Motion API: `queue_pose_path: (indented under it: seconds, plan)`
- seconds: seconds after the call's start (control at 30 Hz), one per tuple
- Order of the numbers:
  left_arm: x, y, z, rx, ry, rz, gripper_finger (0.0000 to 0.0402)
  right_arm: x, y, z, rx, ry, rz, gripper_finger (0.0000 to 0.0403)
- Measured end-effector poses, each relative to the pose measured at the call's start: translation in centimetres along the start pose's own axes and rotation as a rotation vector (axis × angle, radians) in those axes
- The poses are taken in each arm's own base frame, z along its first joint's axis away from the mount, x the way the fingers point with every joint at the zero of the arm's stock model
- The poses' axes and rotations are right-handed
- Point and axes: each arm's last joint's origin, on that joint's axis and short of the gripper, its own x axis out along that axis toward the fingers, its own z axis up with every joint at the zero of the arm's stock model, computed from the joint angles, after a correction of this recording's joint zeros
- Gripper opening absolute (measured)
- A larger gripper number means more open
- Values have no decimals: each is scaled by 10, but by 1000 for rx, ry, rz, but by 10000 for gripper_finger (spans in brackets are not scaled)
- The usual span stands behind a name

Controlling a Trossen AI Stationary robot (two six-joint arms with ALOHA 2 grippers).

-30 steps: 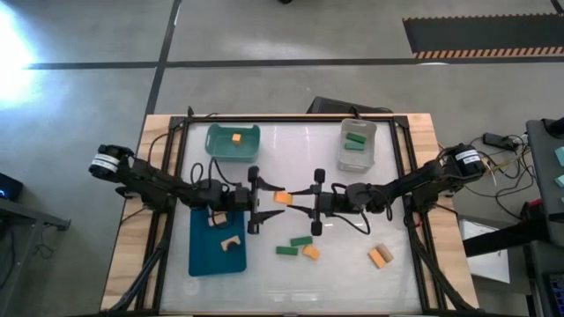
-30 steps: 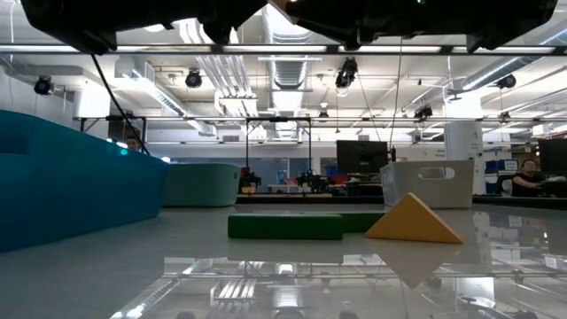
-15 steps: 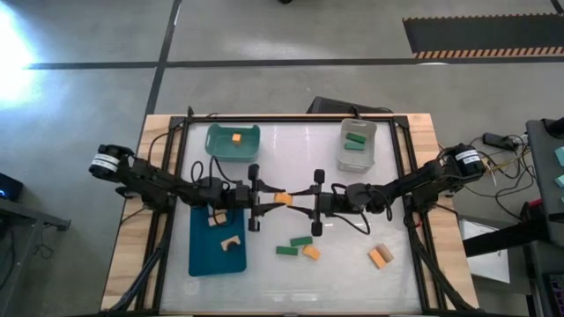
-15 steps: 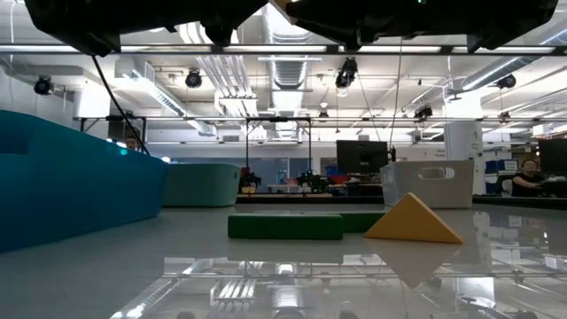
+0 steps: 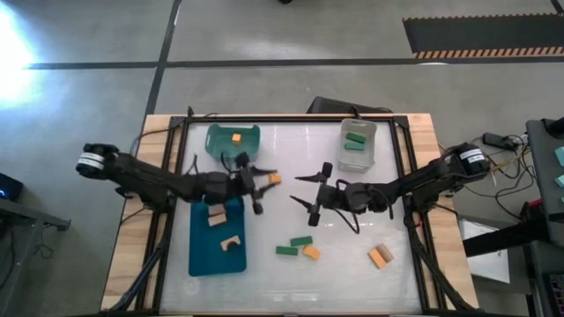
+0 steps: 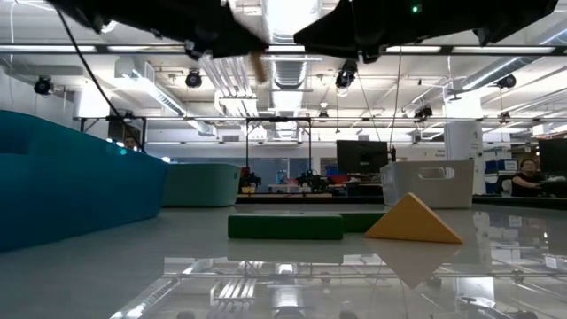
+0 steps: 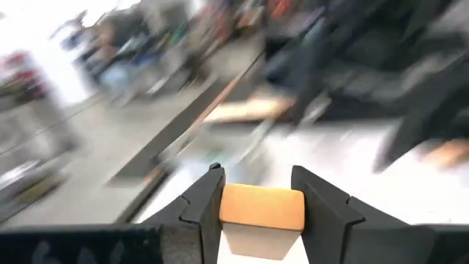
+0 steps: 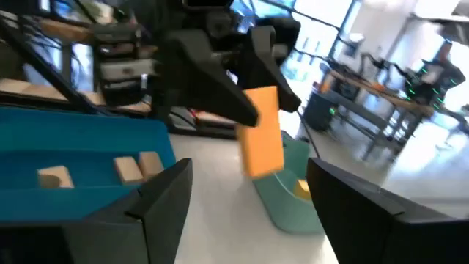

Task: Sort & place blocks by color
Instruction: Put the yellow block into the green bin, then put the green block into the gray bin

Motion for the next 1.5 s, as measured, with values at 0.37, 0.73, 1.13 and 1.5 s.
queue_pose_path:
  seconds: [0.37, 0.73, 1.13, 1.5]
  plan:
    - [-5, 107, -20, 190, 660, 446, 119, -12, -9, 4, 81, 113, -35, 233]
    - [-4, 187, -63, -18, 933, 491, 119, -11, -7, -2, 121, 149, -32, 228]
    - [6, 191, -89, -24, 1054, 479, 179, -11, -7, -3, 143, 162, -32, 228]
    - [-1, 187, -72, -23, 982, 482, 197, -12, -6, -7, 197, 197, -25, 228]
